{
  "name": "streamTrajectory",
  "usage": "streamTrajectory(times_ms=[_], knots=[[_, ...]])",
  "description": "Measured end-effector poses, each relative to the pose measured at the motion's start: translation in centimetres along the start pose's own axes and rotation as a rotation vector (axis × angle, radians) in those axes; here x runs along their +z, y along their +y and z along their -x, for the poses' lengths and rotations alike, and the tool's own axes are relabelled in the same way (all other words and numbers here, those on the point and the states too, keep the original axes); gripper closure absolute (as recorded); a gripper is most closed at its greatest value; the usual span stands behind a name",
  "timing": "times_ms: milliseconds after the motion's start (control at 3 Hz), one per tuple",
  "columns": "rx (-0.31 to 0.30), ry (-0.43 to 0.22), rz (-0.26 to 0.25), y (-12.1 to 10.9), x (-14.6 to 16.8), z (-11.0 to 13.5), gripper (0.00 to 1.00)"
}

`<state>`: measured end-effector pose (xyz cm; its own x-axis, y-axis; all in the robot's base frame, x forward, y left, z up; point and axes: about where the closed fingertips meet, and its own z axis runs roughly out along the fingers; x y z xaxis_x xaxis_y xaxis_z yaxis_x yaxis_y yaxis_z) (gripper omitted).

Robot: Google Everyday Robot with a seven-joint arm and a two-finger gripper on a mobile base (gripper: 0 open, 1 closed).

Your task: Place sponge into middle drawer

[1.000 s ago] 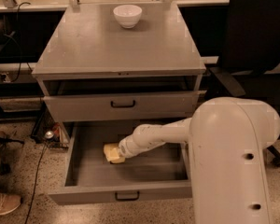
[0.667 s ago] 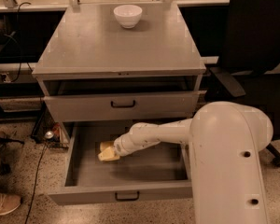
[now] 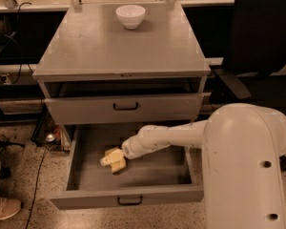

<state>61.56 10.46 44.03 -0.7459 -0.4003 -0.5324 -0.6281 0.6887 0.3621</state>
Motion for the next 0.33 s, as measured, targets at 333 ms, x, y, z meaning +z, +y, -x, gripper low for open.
streamTrajectory(times_ms=[333], knots=[[0.087,-0.017,-0.049,-0.99,-6.25,-3.08,0.0]])
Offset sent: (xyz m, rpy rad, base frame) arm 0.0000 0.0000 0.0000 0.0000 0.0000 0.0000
